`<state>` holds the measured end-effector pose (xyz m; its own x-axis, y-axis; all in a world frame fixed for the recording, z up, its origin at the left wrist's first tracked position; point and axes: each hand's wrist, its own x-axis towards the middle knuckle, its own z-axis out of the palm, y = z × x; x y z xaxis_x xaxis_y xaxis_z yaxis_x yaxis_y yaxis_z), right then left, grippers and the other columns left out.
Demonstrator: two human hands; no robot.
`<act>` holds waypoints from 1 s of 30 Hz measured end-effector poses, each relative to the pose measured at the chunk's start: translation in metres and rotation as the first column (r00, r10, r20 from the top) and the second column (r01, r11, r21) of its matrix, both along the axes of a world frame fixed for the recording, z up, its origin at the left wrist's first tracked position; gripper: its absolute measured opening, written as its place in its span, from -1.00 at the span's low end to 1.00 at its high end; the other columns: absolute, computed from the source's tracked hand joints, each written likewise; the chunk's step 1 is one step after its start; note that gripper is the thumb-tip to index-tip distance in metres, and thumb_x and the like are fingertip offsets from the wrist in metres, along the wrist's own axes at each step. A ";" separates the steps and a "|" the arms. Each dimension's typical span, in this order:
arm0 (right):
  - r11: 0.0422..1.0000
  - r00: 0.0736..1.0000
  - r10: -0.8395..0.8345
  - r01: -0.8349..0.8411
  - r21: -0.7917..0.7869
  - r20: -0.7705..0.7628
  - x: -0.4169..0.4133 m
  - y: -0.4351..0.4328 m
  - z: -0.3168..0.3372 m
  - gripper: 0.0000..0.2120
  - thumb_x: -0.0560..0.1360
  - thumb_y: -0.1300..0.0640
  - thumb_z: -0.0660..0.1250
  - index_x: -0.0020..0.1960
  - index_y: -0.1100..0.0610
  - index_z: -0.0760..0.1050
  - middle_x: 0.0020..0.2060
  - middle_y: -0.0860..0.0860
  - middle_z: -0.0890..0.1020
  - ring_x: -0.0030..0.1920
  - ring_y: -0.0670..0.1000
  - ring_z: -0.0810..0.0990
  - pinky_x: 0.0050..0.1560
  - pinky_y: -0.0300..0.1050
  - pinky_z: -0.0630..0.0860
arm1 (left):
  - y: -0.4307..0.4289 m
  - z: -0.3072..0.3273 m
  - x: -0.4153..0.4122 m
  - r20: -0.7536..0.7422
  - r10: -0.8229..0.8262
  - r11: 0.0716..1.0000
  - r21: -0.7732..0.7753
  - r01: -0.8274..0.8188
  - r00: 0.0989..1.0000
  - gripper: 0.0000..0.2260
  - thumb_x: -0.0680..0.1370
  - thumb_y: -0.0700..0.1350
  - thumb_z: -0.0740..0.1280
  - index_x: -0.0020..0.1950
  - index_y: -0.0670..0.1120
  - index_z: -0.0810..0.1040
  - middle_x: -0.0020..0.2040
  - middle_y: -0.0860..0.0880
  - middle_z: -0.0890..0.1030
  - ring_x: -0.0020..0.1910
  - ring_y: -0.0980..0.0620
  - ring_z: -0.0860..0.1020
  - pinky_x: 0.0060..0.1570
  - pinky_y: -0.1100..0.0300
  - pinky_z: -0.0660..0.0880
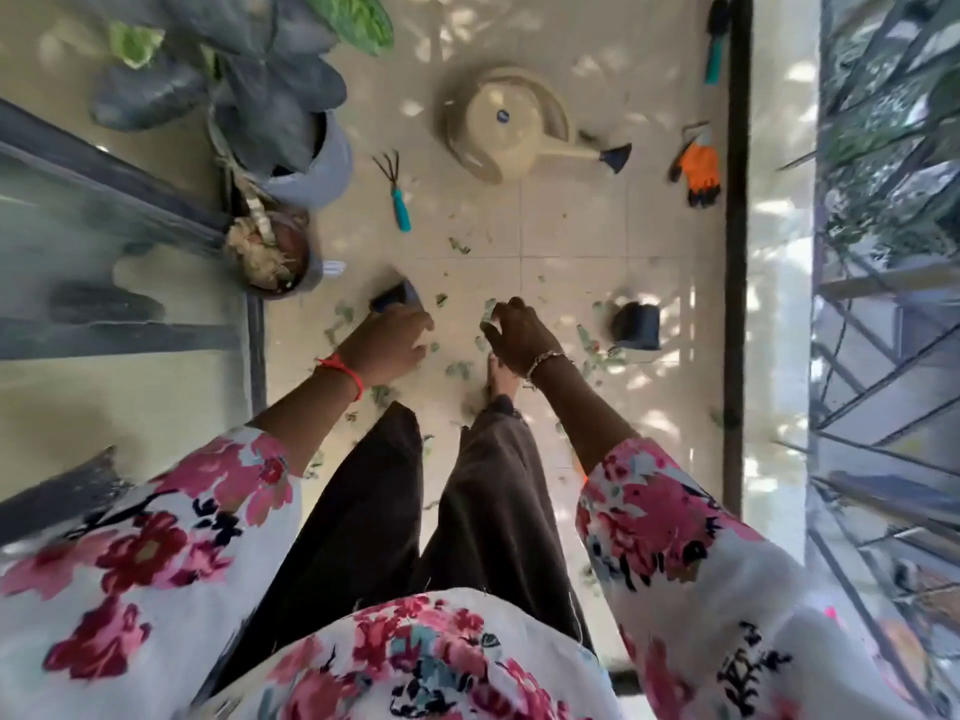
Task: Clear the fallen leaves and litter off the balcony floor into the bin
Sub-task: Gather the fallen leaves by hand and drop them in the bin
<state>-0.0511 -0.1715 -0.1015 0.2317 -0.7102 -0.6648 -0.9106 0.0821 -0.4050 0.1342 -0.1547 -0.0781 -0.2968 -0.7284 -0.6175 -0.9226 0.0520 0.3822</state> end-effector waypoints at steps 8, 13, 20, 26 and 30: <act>0.997 0.998 -0.070 0.070 -0.025 -0.001 0.038 0.053 -0.081 -0.61 0.60 0.05 0.13 0.28 0.32 0.36 0.25 0.26 0.39 0.28 0.23 0.36 0.27 0.06 0.32 | 0.046 -0.073 0.040 0.013 -0.078 0.993 0.092 0.076 0.997 -0.66 0.56 -0.17 0.26 0.32 -0.16 0.40 0.29 -0.12 0.44 0.32 -0.10 0.33 0.27 0.00 0.31; 0.998 1.000 -0.015 0.015 -0.053 0.000 0.055 0.059 -0.170 -0.55 0.59 0.04 0.14 0.36 0.30 0.26 0.32 0.25 0.33 0.37 0.21 0.24 0.34 0.06 0.24 | 0.059 -0.160 0.046 0.003 -0.013 0.995 0.096 0.012 1.000 -0.68 0.53 -0.19 0.31 0.26 -0.21 0.44 0.21 -0.16 0.47 0.27 -0.14 0.36 0.22 0.02 0.34; 0.974 0.982 0.178 -0.185 -0.131 -0.064 0.050 0.040 -0.378 -0.50 0.62 0.11 0.05 0.49 0.22 0.02 0.51 0.15 0.04 0.51 0.14 -0.06 0.46 0.01 0.05 | 0.047 -0.366 0.028 -0.098 0.025 0.999 0.029 -0.022 0.995 -0.67 0.52 -0.24 0.31 0.28 -0.22 0.41 0.24 -0.16 0.42 0.27 -0.13 0.36 0.27 0.11 0.30; 0.940 0.997 0.078 -0.072 -0.334 0.003 0.044 0.001 -0.548 -0.50 0.61 0.18 0.04 0.51 0.21 -0.01 0.51 0.14 -0.01 0.52 0.13 -0.08 0.50 -0.03 -0.04 | 0.019 -0.537 -0.022 -0.316 0.236 0.966 -0.027 -0.257 0.919 -0.45 0.54 -0.24 0.27 0.48 -0.15 0.12 0.52 -0.11 0.04 0.52 0.00 0.02 0.47 0.20 0.02; 0.845 0.989 -0.037 0.109 -0.524 0.146 0.037 -0.061 -0.617 -0.51 0.60 0.08 0.02 0.46 0.28 0.15 0.47 0.22 0.15 0.49 0.19 0.07 0.50 -0.03 -0.02 | -0.005 -0.611 -0.044 -0.387 0.380 0.856 -0.198 -0.478 0.840 -0.35 0.51 -0.22 0.31 0.50 -0.19 0.05 0.54 -0.18 -0.11 0.53 -0.10 -0.16 0.50 0.04 -0.07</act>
